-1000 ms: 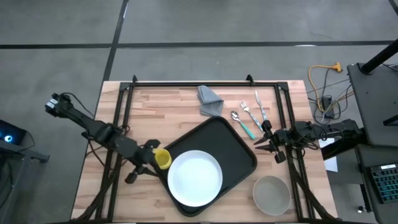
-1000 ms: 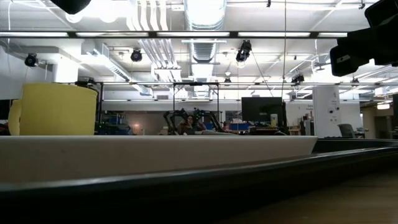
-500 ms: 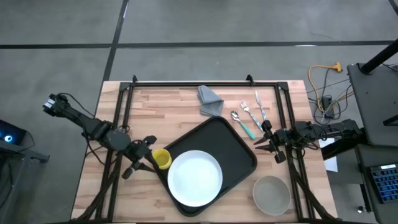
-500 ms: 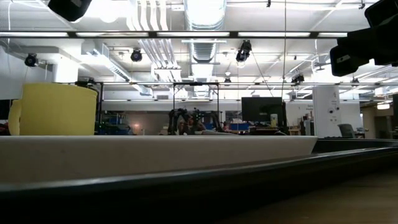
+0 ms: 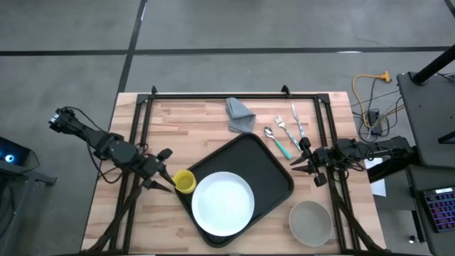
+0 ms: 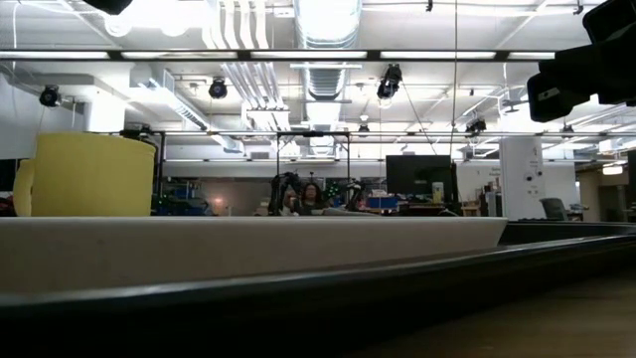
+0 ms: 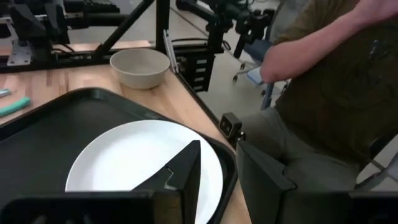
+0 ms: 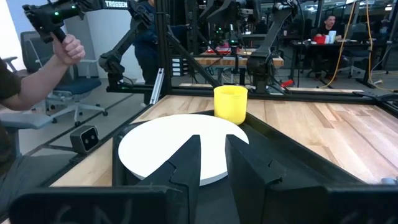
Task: Set up tray
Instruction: Put the gray bowl on top of the white plate
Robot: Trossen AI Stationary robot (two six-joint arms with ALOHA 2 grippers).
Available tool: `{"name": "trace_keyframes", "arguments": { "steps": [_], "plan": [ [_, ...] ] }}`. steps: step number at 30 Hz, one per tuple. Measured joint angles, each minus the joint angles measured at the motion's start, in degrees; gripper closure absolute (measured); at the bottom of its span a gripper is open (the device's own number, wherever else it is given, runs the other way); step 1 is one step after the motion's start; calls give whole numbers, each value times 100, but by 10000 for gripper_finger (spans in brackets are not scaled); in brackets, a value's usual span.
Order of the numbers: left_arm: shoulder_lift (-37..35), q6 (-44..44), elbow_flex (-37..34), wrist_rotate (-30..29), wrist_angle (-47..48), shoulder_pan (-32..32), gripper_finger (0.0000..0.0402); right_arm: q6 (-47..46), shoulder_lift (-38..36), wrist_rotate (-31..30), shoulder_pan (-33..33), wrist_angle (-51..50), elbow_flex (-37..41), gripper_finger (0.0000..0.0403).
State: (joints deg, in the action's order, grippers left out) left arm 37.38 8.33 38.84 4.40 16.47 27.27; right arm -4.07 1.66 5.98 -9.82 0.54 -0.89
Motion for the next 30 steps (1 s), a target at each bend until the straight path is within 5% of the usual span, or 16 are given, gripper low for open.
{"name": "trace_keyframes", "arguments": {
  "steps": [12,30],
  "plan": [
    [-814,139,-420,-101,-193,0,313,2,0,0,0,-2,2,335],
    [-3129,-178,-1971,-660,-1077,0,313,2,2,0,0,-2,1,335]
  ]
}}
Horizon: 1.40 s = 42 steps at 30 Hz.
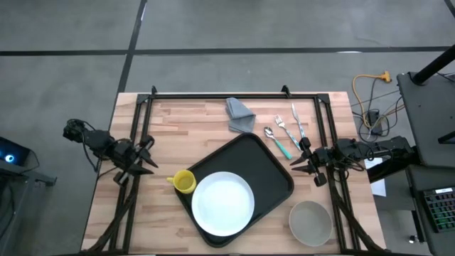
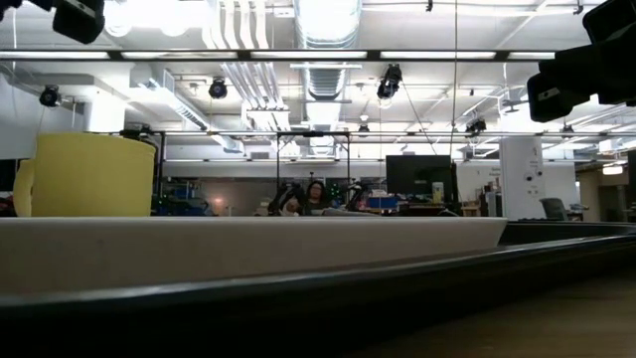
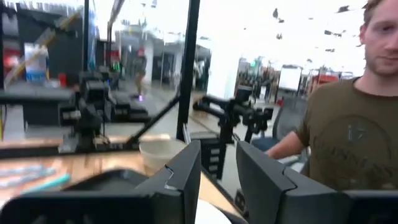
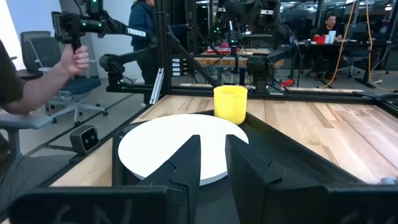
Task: Set up tray
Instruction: Put the gray bowl on top of the white plate
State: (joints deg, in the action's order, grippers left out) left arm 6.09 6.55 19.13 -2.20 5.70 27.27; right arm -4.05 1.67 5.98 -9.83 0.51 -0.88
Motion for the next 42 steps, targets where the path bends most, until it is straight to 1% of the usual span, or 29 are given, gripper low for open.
{"name": "trace_keyframes", "arguments": {
  "steps": [4,7,9,12,17,24,33,42],
  "plan": [
    [-594,-164,-240,-63,-71,2,313,-1,0,0,-1,0,0,335],
    [-579,-210,-377,-475,22,4,313,0,-2,-2,0,0,1,335],
    [-546,-204,-412,-500,-77,4,313,2,-2,0,0,0,-1,335],
    [-395,-247,-513,-738,-62,4,313,0,-2,0,0,2,1,335],
    [-418,-352,-577,-769,-218,4,313,0,0,0,0,4,1,335],
    [-588,-556,-886,-729,-671,4,313,0,-4,0,-1,2,0,335],
    [-588,-586,-1134,-131,-1380,4,313,5,-2,0,0,1,0,335],
    [-588,-542,-1370,-76,-1691,4,313,-45,-4,0,-2,91,1,335]
  ]
}}
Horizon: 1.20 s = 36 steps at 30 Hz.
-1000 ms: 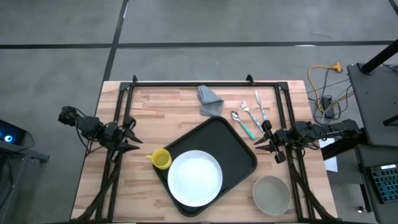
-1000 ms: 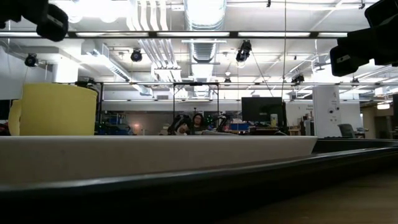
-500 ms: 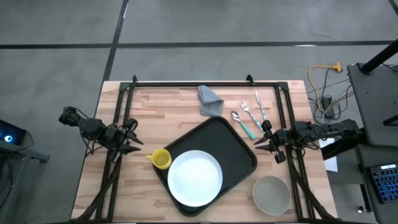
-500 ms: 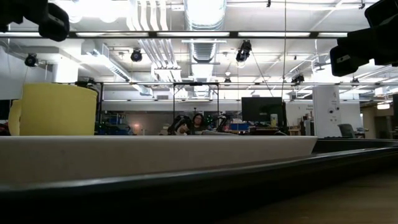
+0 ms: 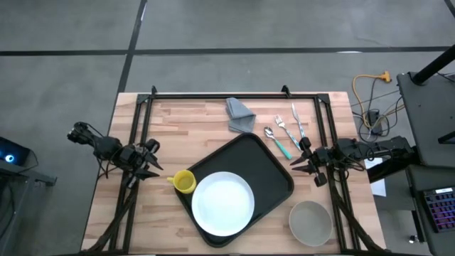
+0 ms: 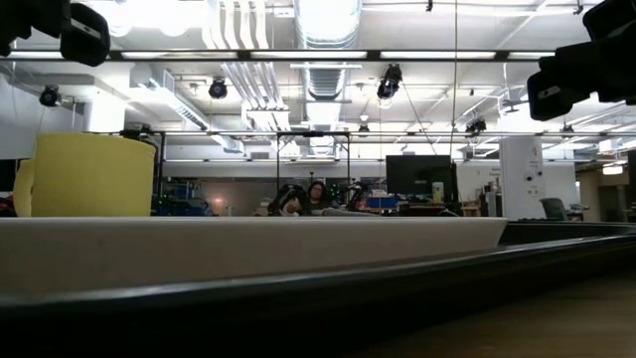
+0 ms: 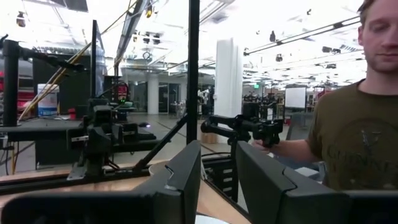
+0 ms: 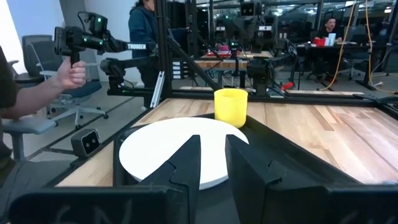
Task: Set up tray
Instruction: Put the gray bowl on top of the white plate
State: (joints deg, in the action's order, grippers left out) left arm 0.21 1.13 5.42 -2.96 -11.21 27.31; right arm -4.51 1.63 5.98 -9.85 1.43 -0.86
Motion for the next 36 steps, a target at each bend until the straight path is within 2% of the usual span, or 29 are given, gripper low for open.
{"name": "trace_keyframes", "arguments": {
  "steps": [6,14,17,22,27,31,36],
  "plan": [
    [0,1,-254,7,-390,0,313,-481,0,0,2,376,-2,335],
    [6,0,-460,55,-812,0,313,-1487,11,-1,2,405,0,335],
    [0,-49,-484,274,-791,0,313,-1410,11,-54,0,394,0,335],
    [17,-46,-471,297,-776,0,313,-1171,11,-475,2,472,-1,335],
    [17,-42,-474,297,-770,0,313,-1162,9,-478,2,692,-9,335],
    [17,-39,-471,297,-770,0,313,-1224,46,-472,2,257,-259,319],
    [55,-37,-478,297,-727,0,313,-1266,330,-468,0,-720,-926,275]
  ]
}}
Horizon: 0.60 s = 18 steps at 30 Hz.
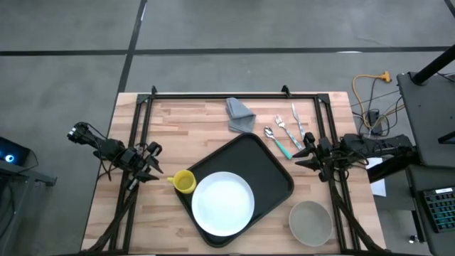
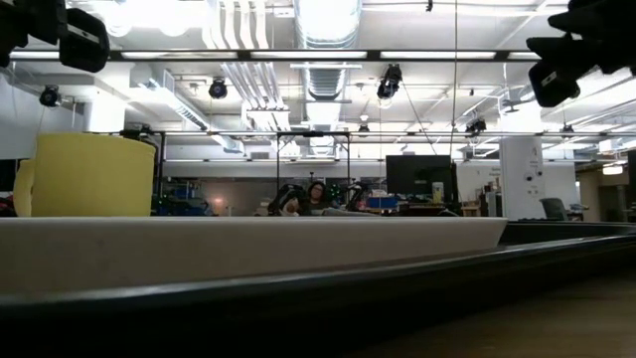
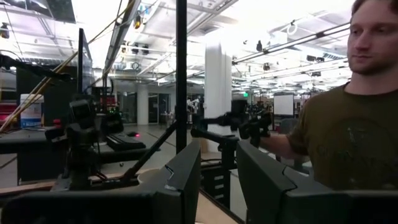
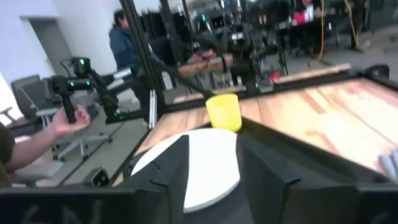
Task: Set up tray
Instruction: Put the gray bowl on top of the white plate
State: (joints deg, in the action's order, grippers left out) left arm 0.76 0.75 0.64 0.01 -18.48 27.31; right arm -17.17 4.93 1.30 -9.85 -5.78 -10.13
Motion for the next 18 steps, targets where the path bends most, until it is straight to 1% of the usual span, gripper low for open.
{"name": "trace_keyframes", "arguments": {
  "steps": [5,8,10,15,18],
  "plan": [
    [137,4,-2,0,-9,0,313,-258,590,7,0,-1419,-941,231],
    [248,4,-2,0,-4,0,313,-405,1028,23,0,-2090,-1457,216],
    [324,4,-2,0,-9,0,313,-612,1346,64,0,-2326,-1741,212],
    [529,4,0,0,-4,0,313,-695,2177,827,0,-2681,-2359,213],
    [649,4,0,0,1,0,313,-693,2627,1062,-1,-2920,-2621,218]
  ]
}}
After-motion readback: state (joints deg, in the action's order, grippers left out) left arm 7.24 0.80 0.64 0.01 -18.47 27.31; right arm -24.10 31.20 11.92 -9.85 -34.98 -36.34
